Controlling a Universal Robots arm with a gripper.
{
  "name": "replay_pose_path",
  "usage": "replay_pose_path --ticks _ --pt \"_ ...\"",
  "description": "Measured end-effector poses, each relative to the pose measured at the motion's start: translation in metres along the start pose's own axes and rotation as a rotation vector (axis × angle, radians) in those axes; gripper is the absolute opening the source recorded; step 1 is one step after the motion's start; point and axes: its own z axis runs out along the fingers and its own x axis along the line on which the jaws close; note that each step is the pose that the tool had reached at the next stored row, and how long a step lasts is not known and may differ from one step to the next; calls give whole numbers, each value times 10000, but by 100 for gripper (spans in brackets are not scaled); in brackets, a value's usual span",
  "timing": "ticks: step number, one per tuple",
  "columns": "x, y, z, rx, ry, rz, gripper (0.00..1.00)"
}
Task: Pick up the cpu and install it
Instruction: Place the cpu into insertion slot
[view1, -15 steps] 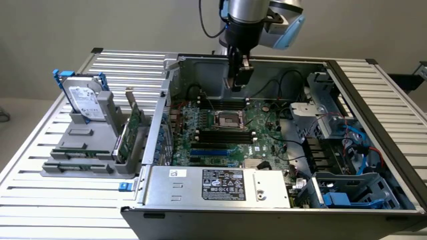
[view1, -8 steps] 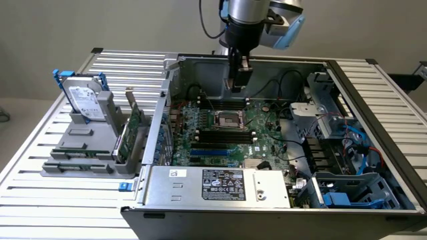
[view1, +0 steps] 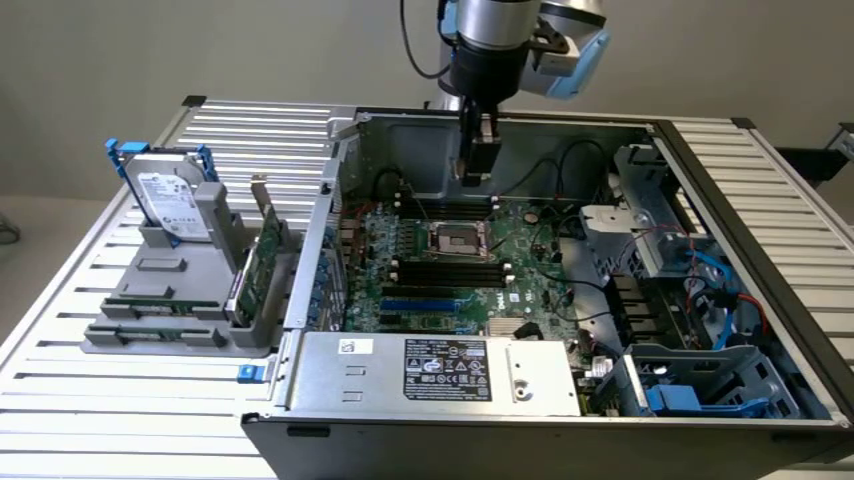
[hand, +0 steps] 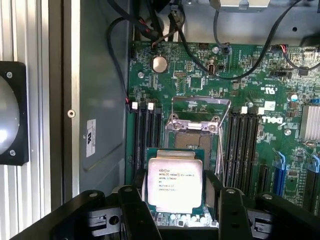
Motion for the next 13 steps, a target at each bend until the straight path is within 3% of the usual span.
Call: replay_pose_path --ticks 9,13 --pt "-115 -14 9 -15 2 189 55" --pt "-137 -32 67 -36 2 349 55"
